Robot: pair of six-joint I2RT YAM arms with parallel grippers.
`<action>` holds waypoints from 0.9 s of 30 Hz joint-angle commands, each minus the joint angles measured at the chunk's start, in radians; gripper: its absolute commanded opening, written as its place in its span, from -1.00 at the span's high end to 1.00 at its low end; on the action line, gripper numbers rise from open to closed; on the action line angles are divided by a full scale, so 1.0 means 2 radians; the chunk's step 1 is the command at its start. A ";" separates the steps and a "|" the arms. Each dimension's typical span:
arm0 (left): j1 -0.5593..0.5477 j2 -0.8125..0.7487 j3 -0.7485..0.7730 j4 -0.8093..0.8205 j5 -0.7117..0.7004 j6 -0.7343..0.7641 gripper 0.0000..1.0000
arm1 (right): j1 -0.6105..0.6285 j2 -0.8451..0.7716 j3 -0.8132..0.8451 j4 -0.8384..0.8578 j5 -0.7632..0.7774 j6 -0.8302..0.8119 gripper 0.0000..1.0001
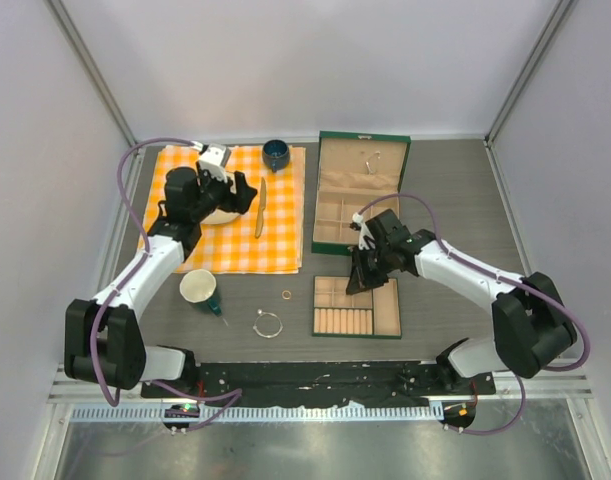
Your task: Organize the mixed jewelry
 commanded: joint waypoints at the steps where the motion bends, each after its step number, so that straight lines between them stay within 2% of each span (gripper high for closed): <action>1: 0.000 -0.012 -0.010 0.017 0.032 0.004 -0.44 | -0.026 -0.025 0.006 0.009 0.047 -0.018 0.99; 5: -0.006 -0.012 -0.014 0.007 0.106 0.025 -0.44 | -0.050 -0.034 0.007 0.009 0.080 -0.035 0.99; 7: -0.014 -0.010 -0.007 -0.031 0.158 0.061 -0.44 | -0.060 -0.039 0.009 0.008 0.091 -0.043 0.99; 10: -0.050 -0.009 0.012 -0.107 0.178 0.122 -0.46 | -0.071 -0.055 0.016 0.003 0.102 -0.056 0.98; 12: -0.095 -0.005 0.022 -0.159 0.164 0.152 -0.48 | -0.080 -0.065 0.023 -0.001 0.099 -0.064 0.99; 16: -0.156 0.015 0.023 -0.195 0.130 0.205 -0.49 | -0.106 -0.069 0.052 -0.021 0.078 -0.073 0.99; 22: -0.226 0.054 0.022 -0.187 0.111 0.238 -0.43 | -0.127 -0.067 0.091 -0.047 0.044 -0.100 0.99; 27: -0.244 0.120 0.032 -0.155 0.095 0.258 -0.39 | -0.141 -0.085 0.087 -0.047 0.044 -0.106 0.99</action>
